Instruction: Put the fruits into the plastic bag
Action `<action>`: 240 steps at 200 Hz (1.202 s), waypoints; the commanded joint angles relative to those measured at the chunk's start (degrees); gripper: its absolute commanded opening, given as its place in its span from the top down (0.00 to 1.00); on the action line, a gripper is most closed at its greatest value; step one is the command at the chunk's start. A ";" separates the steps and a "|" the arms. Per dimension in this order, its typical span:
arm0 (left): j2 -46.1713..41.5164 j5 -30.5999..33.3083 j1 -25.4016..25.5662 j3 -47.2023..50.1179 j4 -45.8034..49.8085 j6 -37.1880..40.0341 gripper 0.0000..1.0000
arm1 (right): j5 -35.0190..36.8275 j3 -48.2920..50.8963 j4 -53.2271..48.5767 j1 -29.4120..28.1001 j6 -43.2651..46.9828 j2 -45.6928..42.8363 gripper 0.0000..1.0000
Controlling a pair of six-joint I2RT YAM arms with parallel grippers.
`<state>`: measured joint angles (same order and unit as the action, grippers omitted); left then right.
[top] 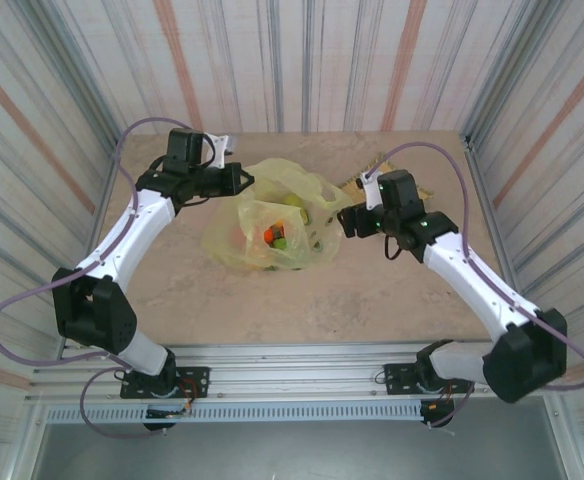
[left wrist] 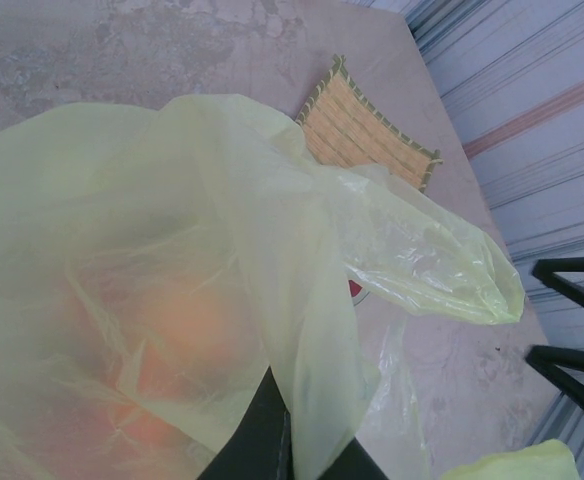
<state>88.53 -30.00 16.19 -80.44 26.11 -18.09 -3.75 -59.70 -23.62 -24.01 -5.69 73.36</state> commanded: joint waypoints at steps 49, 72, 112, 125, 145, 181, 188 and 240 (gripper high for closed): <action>-0.67 -0.94 -0.48 0.46 -0.36 -0.57 1.00 | -15.67 14.01 17.94 0.93 -26.71 3.93 0.15; -0.64 -0.99 -0.48 0.45 -0.36 -0.66 1.00 | -15.18 16.48 24.01 -0.83 -34.00 7.43 0.19; -0.71 -0.87 -0.45 0.55 -0.38 -0.72 1.00 | -15.47 18.57 33.66 -1.03 -42.31 11.75 0.41; -0.72 -0.94 -0.45 0.50 -0.40 -0.72 1.00 | -15.15 18.40 34.24 -1.20 -43.04 12.72 0.47; -0.76 -0.97 -0.45 0.49 -0.40 -0.81 1.00 | -14.30 18.72 35.01 -1.21 -43.83 13.28 0.53; -0.65 -1.22 -0.45 0.55 -0.49 -0.92 1.00 | -14.14 18.57 35.38 -1.15 -44.23 13.93 0.69; -0.70 -1.22 -0.51 0.48 -0.46 -0.90 1.00 | -14.23 18.43 35.48 -1.16 -44.33 13.95 0.74; -0.68 -1.20 -0.45 0.55 -0.44 -0.99 1.00 | -13.07 17.52 32.97 -0.96 -43.51 11.08 0.98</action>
<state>88.53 -30.44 16.16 -80.44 26.11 -18.31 -17.98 -41.41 11.22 -24.80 -49.41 86.50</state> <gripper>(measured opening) 0.052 0.050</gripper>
